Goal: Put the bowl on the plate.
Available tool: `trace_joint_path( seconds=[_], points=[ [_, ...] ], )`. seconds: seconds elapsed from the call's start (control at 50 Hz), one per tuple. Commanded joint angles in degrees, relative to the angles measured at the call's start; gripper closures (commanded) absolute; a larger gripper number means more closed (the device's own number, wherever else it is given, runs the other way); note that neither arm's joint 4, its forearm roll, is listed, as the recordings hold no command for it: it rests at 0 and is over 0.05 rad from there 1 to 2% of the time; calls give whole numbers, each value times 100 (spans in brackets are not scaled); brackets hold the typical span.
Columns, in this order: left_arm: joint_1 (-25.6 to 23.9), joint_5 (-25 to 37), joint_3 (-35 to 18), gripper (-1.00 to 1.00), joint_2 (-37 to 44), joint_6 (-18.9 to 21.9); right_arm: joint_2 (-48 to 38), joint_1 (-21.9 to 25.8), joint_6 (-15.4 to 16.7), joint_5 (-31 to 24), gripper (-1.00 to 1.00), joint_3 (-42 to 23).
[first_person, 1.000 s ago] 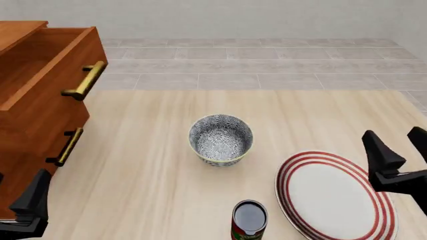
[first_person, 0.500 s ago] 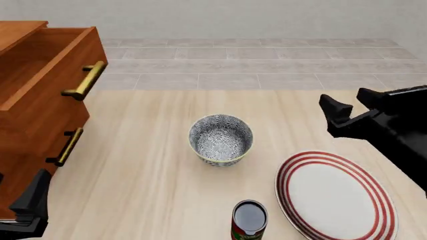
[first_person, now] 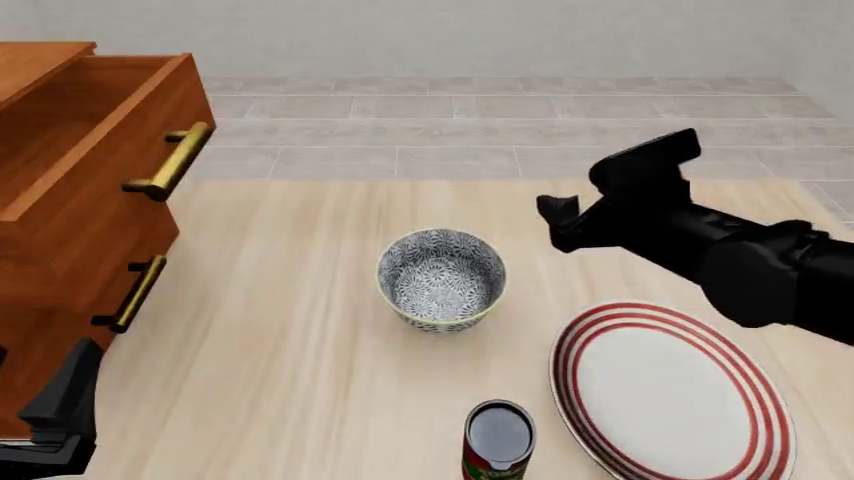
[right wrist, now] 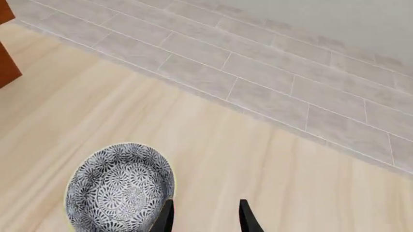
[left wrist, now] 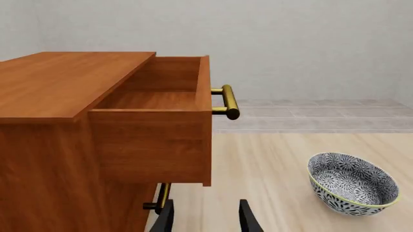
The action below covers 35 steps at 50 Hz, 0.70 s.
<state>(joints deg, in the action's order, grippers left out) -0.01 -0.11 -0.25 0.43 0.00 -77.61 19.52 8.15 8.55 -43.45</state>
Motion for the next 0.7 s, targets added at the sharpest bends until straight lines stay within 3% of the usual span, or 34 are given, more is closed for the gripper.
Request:
trace_joint_path(
  seconds=[0.02, 0.14, 0.24, 0.7],
  points=[
    [1, 0, 0, -100, 0, -1, -708, 361, 121, -357, -100, -525],
    [0, 0, 0, -100, 0, 1, -805, 684, -103, -535, -100, -659],
    [1, 0, 0, -100, 0, -1, -948, 916, -36, -593, -100, -660],
    [0, 0, 0, -100, 0, 1, -1795, 875, -181, -581, -100, -870]
  ],
)
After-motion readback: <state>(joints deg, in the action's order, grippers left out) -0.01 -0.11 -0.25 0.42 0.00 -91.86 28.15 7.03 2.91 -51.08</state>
